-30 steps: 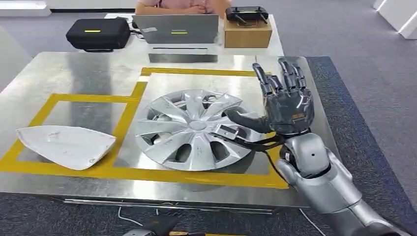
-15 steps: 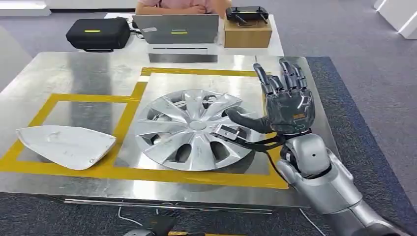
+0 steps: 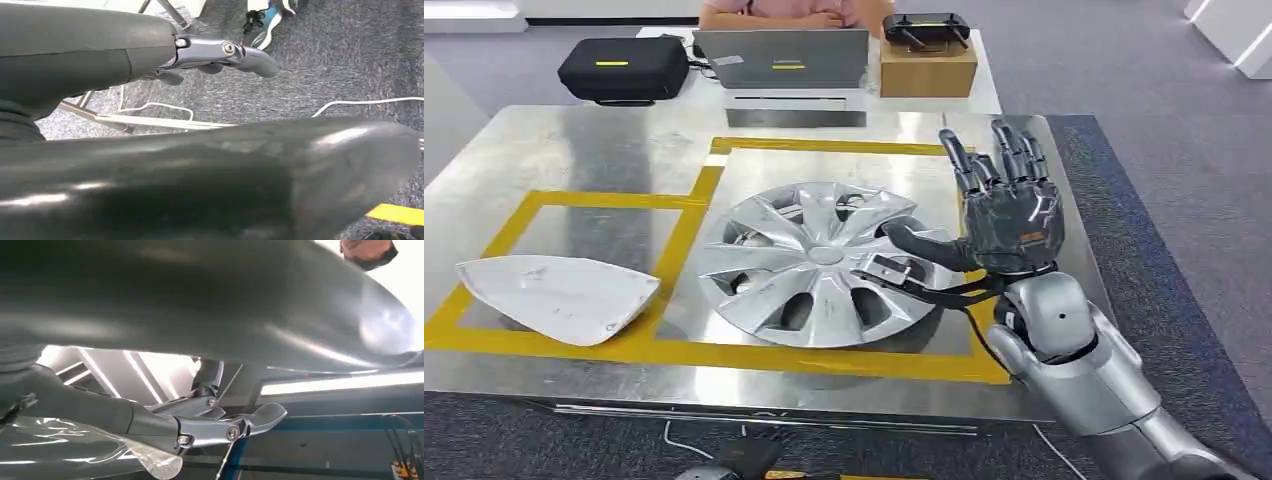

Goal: Take the parts from the cabinet and place them on the table.

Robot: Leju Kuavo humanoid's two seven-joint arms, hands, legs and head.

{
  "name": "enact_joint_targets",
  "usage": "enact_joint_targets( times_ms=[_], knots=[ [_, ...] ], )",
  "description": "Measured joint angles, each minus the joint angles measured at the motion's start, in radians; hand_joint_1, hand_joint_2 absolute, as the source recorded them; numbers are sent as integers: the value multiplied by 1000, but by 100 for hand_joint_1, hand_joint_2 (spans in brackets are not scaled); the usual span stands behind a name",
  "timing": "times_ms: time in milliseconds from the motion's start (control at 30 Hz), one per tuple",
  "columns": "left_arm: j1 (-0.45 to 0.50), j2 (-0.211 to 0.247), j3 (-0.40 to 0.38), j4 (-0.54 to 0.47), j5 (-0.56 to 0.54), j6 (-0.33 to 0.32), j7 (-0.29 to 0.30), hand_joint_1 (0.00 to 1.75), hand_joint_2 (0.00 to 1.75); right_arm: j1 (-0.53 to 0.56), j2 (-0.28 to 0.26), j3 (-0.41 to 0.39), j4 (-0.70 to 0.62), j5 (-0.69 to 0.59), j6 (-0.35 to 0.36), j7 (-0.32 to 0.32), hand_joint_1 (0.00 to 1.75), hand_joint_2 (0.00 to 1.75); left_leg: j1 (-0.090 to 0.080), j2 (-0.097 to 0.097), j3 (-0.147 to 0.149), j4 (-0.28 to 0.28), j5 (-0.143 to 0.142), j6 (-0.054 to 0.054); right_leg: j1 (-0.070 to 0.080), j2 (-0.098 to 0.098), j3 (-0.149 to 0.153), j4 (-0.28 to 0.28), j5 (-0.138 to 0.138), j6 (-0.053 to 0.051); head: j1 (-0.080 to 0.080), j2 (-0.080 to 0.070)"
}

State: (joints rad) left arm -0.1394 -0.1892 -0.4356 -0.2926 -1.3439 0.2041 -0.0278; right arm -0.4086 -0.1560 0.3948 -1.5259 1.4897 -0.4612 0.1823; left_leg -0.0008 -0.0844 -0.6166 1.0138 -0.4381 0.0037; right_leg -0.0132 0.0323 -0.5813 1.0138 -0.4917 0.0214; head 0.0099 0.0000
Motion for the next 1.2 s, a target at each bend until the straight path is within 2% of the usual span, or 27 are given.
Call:
enact_joint_targets(
  times_ms=[533, 1033, 1200],
  knots=[
    [0, 3, 0, 0, 9, -10, 41, 0, 0, 6, 0, 0, 0, 2, 0, -3, 0, 0, 0, 0, 0, 0, 0, 0, 0, 0, 0, 0, 0, 0, 0, 0],
    [-3, 3, 0, 0, 17, -27, 52, 0, 0, 9, 0, 3, 0, 0, -2, -8, 0, 0, 0, 0, 0, 0, 0, 0, 0, 0, 0, 0, 0, 0, 0, 0],
    [-4, 7, -1, 0, 17, -28, 62, 0, 0, 13, 0, 3, 1, 0, -2, -9, 0, 0, -3, 0, -2, 6, -4, 7, -3, 0, 1, -2, 0, 3, 0, 0]
  ],
)
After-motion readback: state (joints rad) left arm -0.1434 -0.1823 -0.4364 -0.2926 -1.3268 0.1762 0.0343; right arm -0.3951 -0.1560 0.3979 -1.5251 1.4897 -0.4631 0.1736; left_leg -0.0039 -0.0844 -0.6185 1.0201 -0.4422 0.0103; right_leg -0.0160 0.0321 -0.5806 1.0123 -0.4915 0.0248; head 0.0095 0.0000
